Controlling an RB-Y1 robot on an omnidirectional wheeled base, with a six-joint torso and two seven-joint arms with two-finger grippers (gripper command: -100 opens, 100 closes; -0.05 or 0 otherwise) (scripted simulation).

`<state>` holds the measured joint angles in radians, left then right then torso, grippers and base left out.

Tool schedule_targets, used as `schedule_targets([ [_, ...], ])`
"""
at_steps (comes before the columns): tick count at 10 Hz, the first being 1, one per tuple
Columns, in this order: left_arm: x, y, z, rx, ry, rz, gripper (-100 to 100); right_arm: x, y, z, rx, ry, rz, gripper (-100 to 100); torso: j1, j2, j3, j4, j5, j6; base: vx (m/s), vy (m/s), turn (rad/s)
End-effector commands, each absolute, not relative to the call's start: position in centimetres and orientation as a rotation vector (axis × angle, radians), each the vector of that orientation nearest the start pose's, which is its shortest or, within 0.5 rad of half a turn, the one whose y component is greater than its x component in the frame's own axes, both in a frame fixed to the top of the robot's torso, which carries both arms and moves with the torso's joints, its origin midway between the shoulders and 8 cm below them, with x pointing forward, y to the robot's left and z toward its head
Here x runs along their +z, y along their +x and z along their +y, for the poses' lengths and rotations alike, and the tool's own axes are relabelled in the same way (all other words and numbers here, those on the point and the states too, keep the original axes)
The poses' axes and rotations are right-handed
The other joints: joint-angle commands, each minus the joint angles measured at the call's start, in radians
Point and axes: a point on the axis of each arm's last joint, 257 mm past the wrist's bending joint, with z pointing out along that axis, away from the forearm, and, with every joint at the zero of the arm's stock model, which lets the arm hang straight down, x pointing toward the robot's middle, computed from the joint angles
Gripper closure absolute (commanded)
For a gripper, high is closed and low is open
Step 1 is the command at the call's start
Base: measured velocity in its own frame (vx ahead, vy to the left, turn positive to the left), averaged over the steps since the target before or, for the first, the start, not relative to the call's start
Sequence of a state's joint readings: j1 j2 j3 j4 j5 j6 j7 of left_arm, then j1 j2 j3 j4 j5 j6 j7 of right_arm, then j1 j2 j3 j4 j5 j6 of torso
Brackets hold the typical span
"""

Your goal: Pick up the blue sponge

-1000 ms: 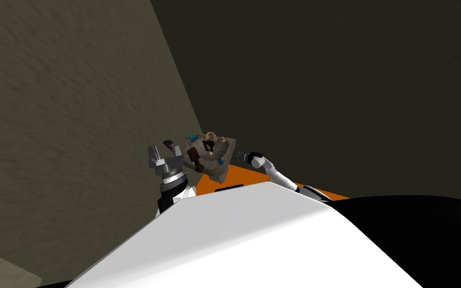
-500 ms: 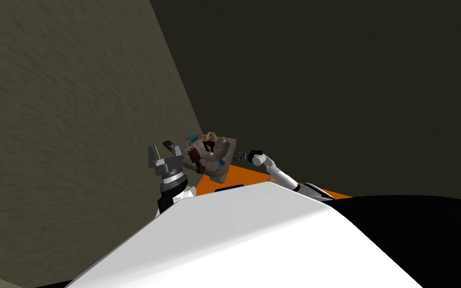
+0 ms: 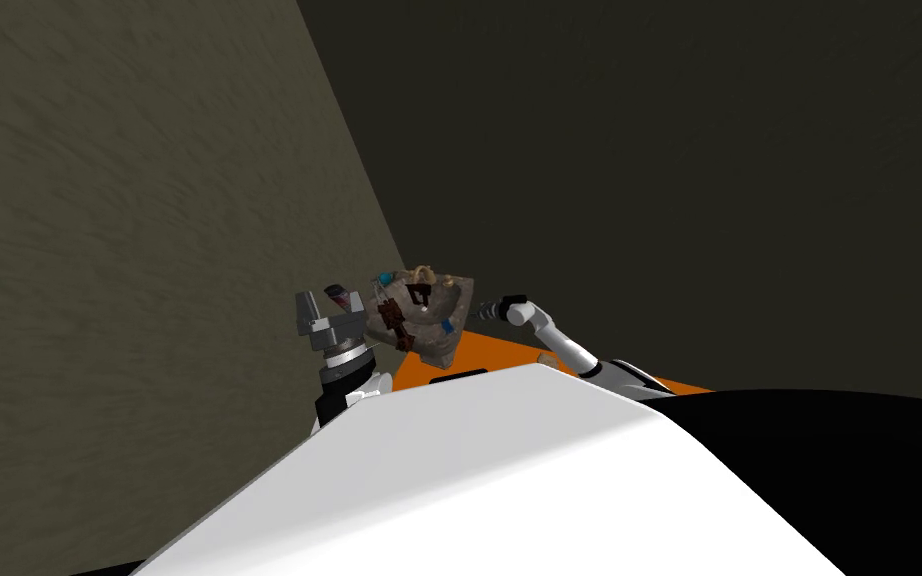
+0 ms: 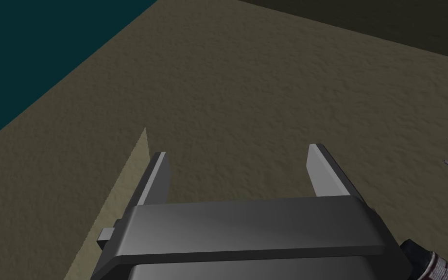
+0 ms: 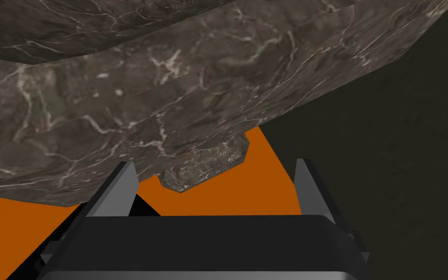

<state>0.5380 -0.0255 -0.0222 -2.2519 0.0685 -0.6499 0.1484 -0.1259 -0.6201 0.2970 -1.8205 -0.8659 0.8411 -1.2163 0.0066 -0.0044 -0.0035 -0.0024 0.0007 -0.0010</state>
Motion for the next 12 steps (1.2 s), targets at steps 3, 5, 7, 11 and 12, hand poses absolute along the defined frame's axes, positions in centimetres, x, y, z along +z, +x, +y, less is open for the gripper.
schedule_targets([
  [3, 2.7, 31.9, 28.6, -1.503, -0.697, 0.439, 0, -29.5, 46.0, -17.4, -1.128, -2.516, -0.958, -100, 0.002, 0.000, 0.000, 0.000, 0.000, 0.000, 0.027, 0.083, -0.033],
  [5, 2.7, 31.9, 28.6, -1.503, -0.697, 0.439, 0, -29.1, 46.2, -18.8, -1.088, -2.556, -0.978, -100, 0.001, 0.002, 0.001, 0.000, 0.000, 0.000, 0.011, 0.089, -0.054],
  [7, 2.7, 31.9, 28.6, -1.503, -0.697, 0.439, 0, -28.6, 46.5, -20.2, -1.060, -2.593, -0.990, -100, -0.001, 0.001, 0.001, 0.000, 0.000, 0.000, 0.017, 0.067, -0.030],
  [11, 2.7, 31.9, 28.6, -1.503, -0.697, 0.439, 0, -28.9, 45.7, -21.9, -0.959, -2.655, -1.009, -100, 0.000, 0.000, 0.000, 0.000, 0.000, 0.000, 0.026, 0.080, -0.033],
  [12, 2.7, 31.9, 28.6, -1.503, -0.697, 0.439, 0, -27.9, 46.3, -23.2, -0.958, -2.683, -1.003, -100, 0.001, 0.001, 0.000, 0.000, 0.000, 0.000, 0.010, 0.148, -0.067],
])
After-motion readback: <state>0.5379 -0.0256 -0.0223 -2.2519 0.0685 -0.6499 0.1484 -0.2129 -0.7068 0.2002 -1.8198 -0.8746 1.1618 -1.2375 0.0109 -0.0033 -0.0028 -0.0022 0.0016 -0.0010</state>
